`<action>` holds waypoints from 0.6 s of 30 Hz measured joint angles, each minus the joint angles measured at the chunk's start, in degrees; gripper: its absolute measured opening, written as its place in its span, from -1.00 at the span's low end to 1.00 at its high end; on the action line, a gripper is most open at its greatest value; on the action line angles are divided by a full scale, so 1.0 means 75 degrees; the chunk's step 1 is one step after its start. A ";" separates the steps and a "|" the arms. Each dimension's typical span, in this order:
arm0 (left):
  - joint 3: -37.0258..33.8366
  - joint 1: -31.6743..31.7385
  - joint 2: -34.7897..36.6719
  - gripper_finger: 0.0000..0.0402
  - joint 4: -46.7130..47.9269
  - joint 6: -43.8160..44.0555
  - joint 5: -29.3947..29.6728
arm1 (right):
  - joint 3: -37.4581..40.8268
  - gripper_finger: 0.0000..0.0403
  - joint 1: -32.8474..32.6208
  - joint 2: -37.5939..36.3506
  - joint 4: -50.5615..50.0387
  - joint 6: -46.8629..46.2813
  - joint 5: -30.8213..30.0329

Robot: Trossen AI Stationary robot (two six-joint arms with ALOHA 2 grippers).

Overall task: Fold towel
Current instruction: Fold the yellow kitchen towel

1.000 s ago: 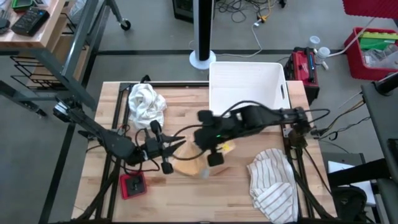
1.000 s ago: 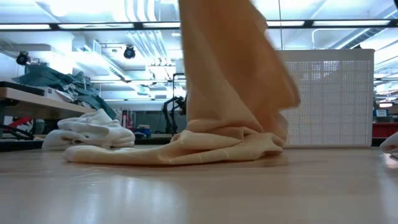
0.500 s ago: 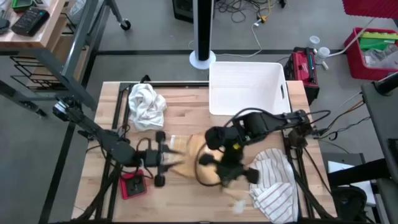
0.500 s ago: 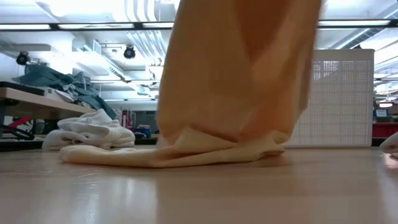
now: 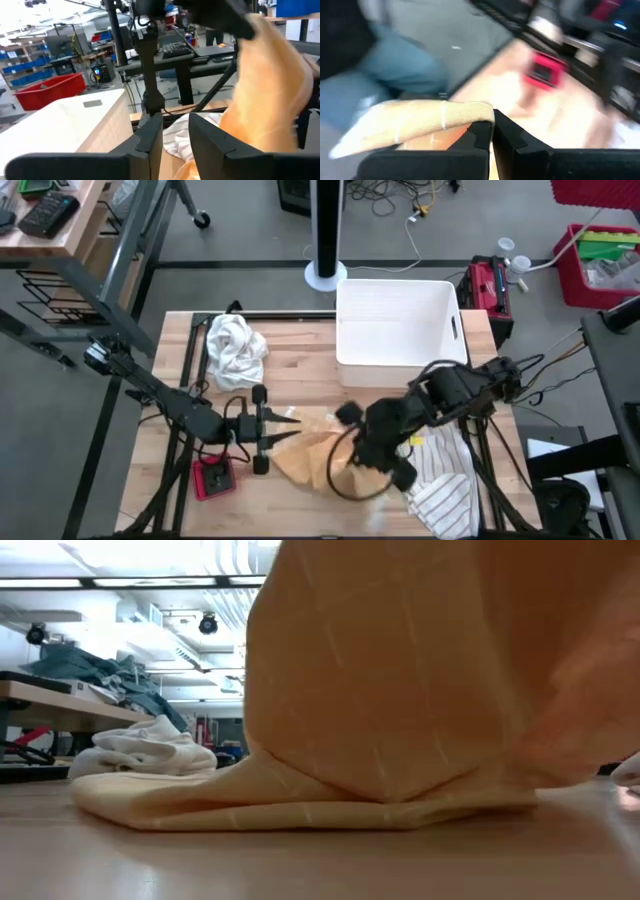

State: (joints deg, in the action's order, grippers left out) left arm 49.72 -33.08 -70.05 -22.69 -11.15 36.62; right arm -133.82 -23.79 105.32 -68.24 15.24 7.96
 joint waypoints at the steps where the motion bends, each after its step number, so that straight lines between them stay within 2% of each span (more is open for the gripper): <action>1: 0.0050 -0.0036 0.0004 -0.61 -0.0032 -0.0057 -0.0004 | 0.0000 -1.00 0.0075 -0.0057 0.0030 -0.0267 -0.0248; 6: 0.0569 -0.0309 0.0044 -0.60 0.0152 -0.0699 0.0055 | -0.0003 -1.00 0.0685 -0.0160 0.0732 -0.2114 -0.1467; 10: 0.1132 -0.0336 -0.0110 -0.49 0.1051 -0.0649 0.0567 | -0.0003 -1.00 0.1378 -0.0149 0.1095 -0.3003 -0.1669; 14: 0.1616 -0.0335 -0.0461 -0.29 0.1973 -0.0653 0.1677 | -0.0003 -1.00 0.2168 0.0014 0.1363 -0.3447 -0.1662; 18: 0.2083 -0.0332 -0.0891 -0.07 0.2224 -0.1010 0.3432 | 0.0002 -1.00 0.2799 0.0256 0.1515 -0.3637 -0.1672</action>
State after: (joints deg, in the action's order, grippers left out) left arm 65.34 -35.57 -76.73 -6.01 -18.72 62.36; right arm -133.80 -2.79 107.24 -56.88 -12.04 -4.57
